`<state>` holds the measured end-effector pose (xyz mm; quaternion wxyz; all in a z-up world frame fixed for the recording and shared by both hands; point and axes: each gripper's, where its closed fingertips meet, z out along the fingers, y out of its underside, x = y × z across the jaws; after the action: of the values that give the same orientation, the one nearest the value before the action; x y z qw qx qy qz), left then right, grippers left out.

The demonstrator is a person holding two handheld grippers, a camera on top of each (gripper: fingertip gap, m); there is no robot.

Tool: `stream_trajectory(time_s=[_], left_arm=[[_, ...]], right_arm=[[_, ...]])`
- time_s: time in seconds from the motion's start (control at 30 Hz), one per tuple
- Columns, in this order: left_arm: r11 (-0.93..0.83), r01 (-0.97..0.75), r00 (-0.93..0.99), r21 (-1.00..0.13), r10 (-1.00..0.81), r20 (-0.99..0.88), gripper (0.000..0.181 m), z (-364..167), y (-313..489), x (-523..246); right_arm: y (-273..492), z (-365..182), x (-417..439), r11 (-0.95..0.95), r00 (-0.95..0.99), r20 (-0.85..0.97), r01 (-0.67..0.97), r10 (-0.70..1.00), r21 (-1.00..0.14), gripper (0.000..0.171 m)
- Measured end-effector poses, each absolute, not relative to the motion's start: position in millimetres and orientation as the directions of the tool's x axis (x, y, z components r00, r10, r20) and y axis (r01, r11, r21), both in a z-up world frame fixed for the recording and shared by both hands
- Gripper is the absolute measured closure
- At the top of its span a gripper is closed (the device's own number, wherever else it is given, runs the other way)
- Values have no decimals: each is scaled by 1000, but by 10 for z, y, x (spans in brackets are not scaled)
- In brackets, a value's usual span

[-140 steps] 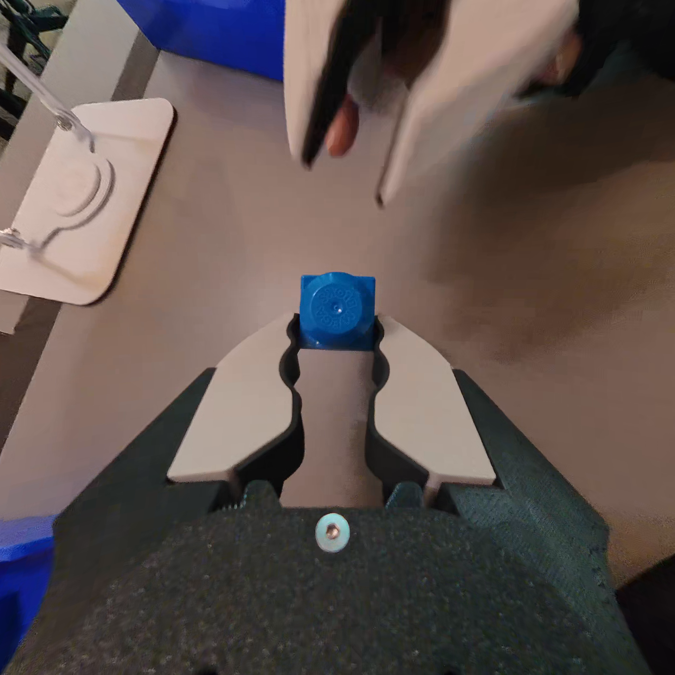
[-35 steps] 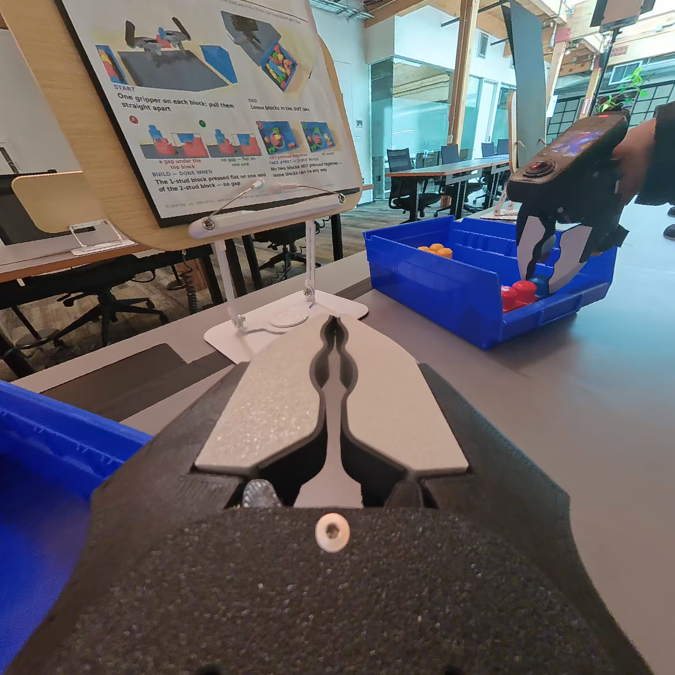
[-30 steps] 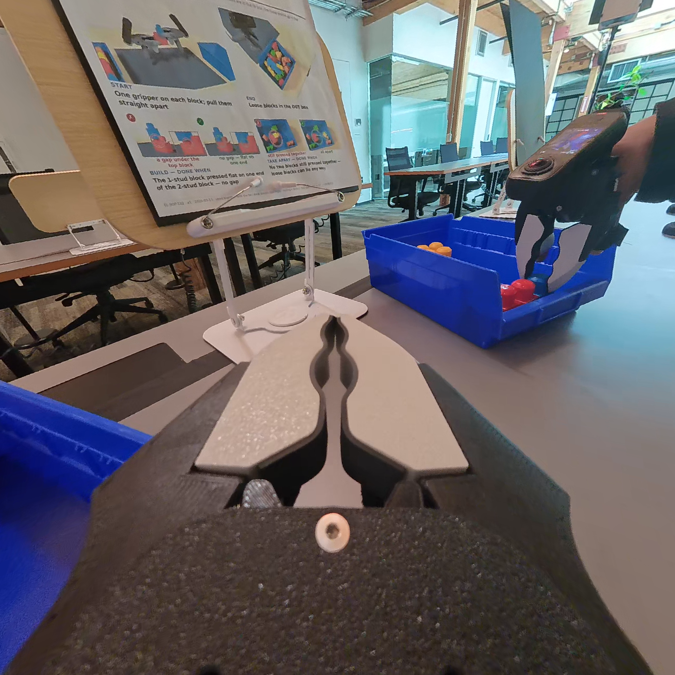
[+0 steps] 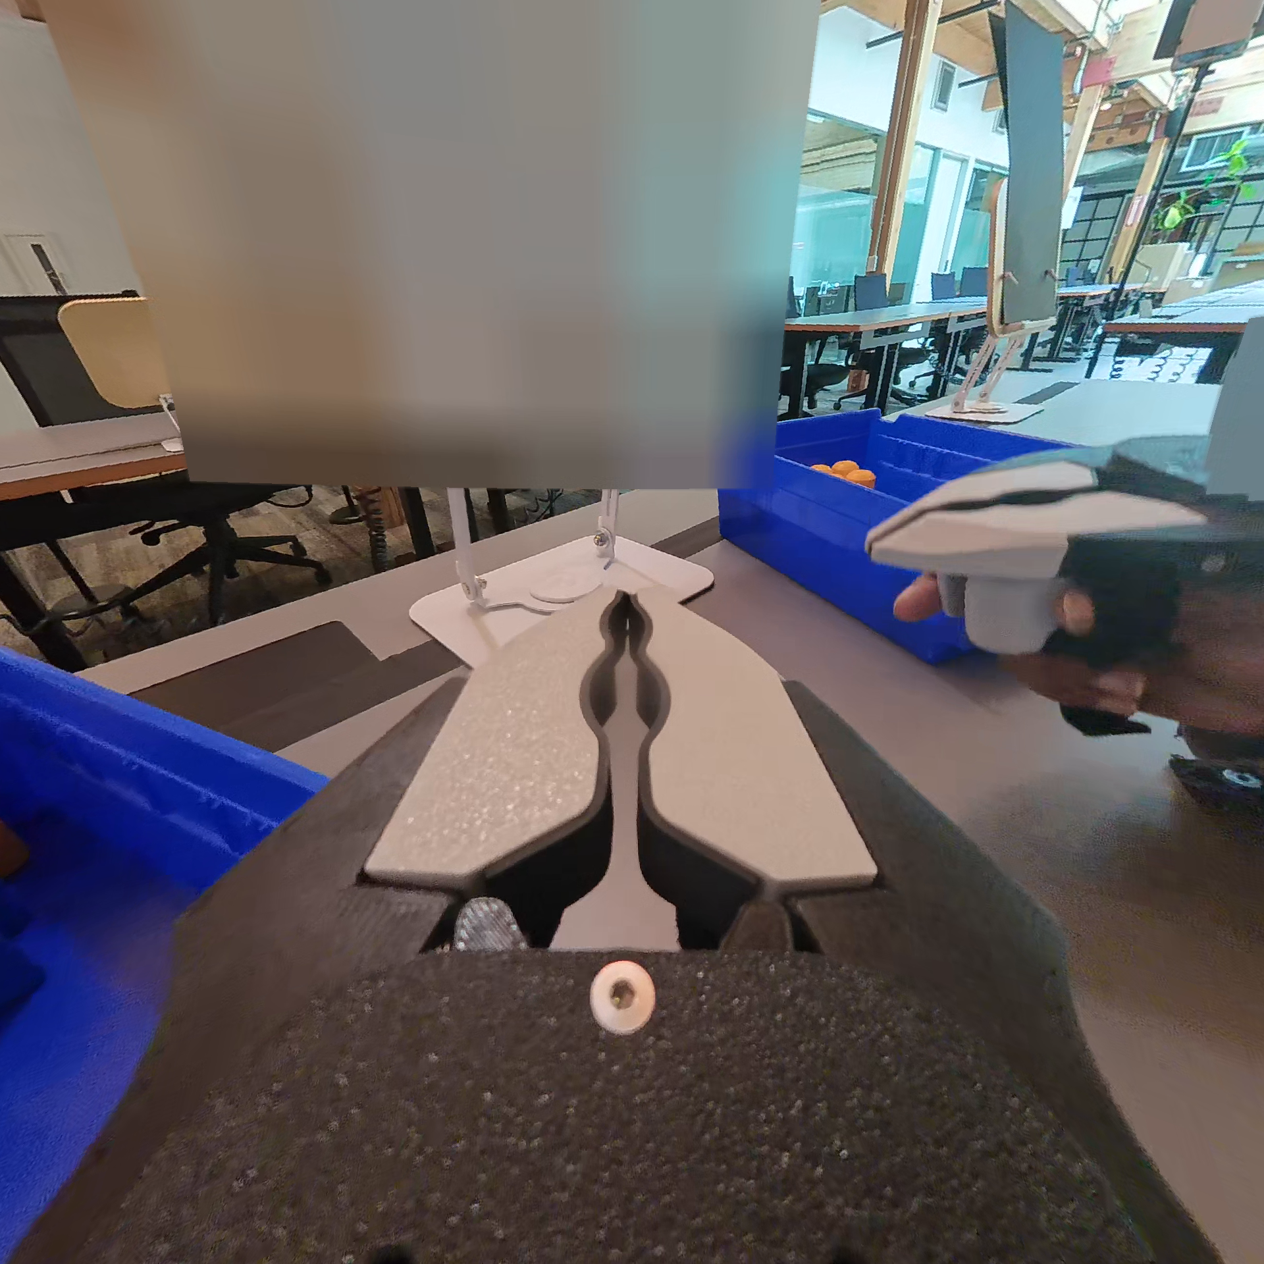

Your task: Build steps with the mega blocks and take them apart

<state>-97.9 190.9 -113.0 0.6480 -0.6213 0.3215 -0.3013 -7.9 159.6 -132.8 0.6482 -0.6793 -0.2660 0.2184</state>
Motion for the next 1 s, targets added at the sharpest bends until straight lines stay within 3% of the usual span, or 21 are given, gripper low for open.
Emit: stream_trajectory(time_s=[0.33,0.6,0.77,1.0], left_arm=[[-2,-22,804,-1000,-594,-16,181,-647,2356,-1690],[-259,-193,892,-946,-447,-59,148,-793,3057,-2656],[-413,-485,818,-771,-526,-233,137,-1218,3294,-2899],[-451,-769,629,-453,-660,-411,124,-1748,3498,-3128]], right_arm=[[1534,-1557,-152,7,733,123,160,669,-987,171],[1515,-1537,-191,15,715,132,169,686,-986,171],[1497,-1546,-214,13,704,134,174,697,-985,171],[1461,-1568,-261,12,678,141,192,721,-981,171]])
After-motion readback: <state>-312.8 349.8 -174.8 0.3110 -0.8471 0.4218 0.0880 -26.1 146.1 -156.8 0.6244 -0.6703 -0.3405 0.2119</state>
